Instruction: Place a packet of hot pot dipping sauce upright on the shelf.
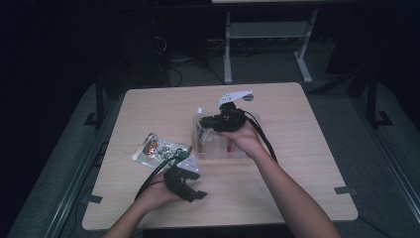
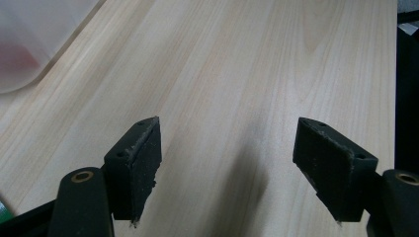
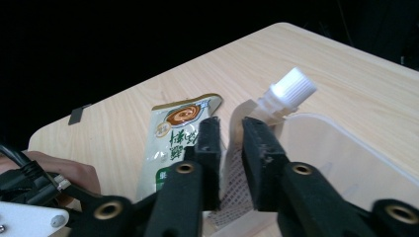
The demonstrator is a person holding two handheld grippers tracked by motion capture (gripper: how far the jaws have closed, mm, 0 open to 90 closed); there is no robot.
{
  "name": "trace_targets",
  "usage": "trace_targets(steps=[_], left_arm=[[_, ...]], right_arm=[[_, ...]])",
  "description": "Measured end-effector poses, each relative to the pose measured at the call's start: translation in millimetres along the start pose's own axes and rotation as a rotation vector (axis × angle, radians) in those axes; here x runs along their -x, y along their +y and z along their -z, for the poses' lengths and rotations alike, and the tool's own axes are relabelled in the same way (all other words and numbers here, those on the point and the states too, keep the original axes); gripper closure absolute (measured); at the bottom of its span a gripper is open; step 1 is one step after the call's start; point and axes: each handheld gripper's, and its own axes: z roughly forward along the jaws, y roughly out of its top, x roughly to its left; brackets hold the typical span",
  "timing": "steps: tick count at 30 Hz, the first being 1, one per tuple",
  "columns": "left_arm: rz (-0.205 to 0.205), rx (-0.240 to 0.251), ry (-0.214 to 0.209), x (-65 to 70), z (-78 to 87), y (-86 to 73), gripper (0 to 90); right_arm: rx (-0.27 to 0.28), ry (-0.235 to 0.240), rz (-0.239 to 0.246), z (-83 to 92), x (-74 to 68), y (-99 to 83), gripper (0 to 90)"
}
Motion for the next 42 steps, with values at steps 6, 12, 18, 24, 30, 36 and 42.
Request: trace_targets(steps=[6, 12, 18, 24, 30, 36, 42], left_arm=[[-0.004, -0.003, 0.002, 0.2, -0.4, 0.1, 26.5], [-0.015, -0.006, 0.007, -0.1, -0.7, 0.5, 26.5], [-0.019, -0.009, 0.01, 0.8, -1.8, 1.0, 26.6], [-0.01, -0.008, 0.011, 1.9, -2.1, 1.2, 26.6], [-0.009, -0.013, 0.009, 1.7, -1.2, 1.4, 26.6], [-0.002, -0.008, 0.011, 1.3, -0.9, 0.0, 26.7], [0.006, -0.003, 0.009, 0.2, 2.0, -1.7, 26.8]], right_arm=[[0.008, -0.003, -0.004, 12.0, -1.1, 0.5, 56.8], [0.017, -0.003, 0.019, 30.2, -8.0, -2.7, 43.8], [-0.013, -0.011, 0.069, 46.2, -16.7, -13.0, 40.6], [-0.01, -0.008, 0.095, 59.3, -29.3, -25.3, 40.2], [-0.012, -0.009, 0.117, 66.7, -37.2, -41.4, 40.1], [-0.046, -0.016, 0.115, 69.4, -42.7, -60.7, 40.0], [-0.099, -0.034, 0.107, 70.5, -42.7, -82.6, 39.4]])
